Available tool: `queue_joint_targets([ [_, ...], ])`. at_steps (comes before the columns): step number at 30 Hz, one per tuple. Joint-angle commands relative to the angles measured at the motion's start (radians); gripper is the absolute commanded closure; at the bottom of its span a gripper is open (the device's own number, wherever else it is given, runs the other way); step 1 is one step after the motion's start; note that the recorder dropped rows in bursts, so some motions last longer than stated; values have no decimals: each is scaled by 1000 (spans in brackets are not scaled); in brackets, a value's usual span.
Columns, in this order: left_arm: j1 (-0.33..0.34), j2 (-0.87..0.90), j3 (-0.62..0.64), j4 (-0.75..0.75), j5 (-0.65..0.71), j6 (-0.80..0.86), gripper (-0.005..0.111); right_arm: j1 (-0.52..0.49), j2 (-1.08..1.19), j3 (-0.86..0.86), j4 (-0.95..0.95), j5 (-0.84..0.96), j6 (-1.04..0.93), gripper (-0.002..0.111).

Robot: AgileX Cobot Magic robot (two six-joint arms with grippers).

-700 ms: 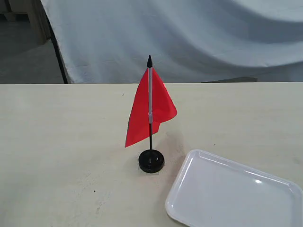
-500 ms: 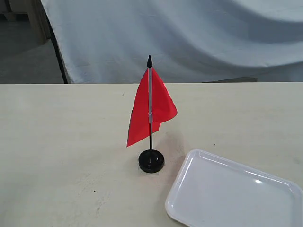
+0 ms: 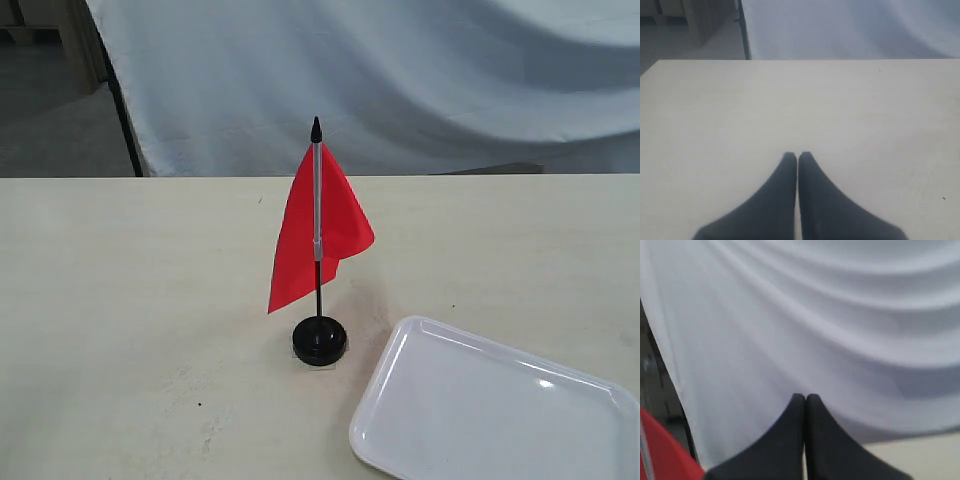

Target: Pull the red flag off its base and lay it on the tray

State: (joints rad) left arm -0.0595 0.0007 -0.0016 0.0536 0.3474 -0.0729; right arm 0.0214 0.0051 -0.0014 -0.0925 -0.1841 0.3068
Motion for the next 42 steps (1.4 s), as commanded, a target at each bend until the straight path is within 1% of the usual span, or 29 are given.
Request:
queue_joint_targets([
  [1, -5, -1, 2, -6, -4, -2, 105, 4, -5, 1, 6, -278, 3, 109],
  [5, -5, -1, 2, -6, -4, -2, 105, 4, -5, 1, 6, -376, 3, 109],
  [8, -5, -1, 2, -6, -4, -2, 105, 4, -5, 1, 9, -437, 55, 109],
  [12, -5, -1, 2, -6, -4, -2, 105, 4, -5, 1, 5, -307, 314, 109],
  [14, -5, -1, 2, -6, -4, -2, 105, 4, -5, 1, 7, -211, 364, 109],
  [15, -5, -1, 2, -6, -4, -2, 105, 4, -5, 1, 12, -206, 355, 109],
  [17, -5, -1, 2, -6, -4, -2, 105, 4, -5, 1, -27, -287, 332, 109],
  [20, -5, -1, 2, -6, -4, -2, 105, 4, -5, 1, -105, -490, 251, 109],
  [22, -5, -1, 2, -6, -4, -2, 105, 4, 45, 1, -108, -550, 242, 109],
  [24, -5, -1, 2, -6, -4, -2, 105, 4, 128, 1, -120, -597, 242, 109],
  [28, -5, -1, 2, -6, -4, -2, 105, 4, 389, 1, -187, -752, 233, 109],
  [30, -5, -1, 2, -6, -4, -2, 105, 4, 539, -8, -265, -832, 209, 109],
  [35, -5, -1, 2, -6, -4, -2, 105, 12, 999, -189, -542, -942, 213, 109],
  [36, -5, -1, 2, -6, -4, -2, 105, 29, 1073, -222, -579, -957, 211, 109],
  [38, -5, -1, 2, -6, -4, -2, 105, 96, 1248, -306, -625, -952, 209, 109],
  [42, -5, -1, 2, -6, -4, -2, 105, 270, 1529, -462, -589, -796, 133, 109],
])
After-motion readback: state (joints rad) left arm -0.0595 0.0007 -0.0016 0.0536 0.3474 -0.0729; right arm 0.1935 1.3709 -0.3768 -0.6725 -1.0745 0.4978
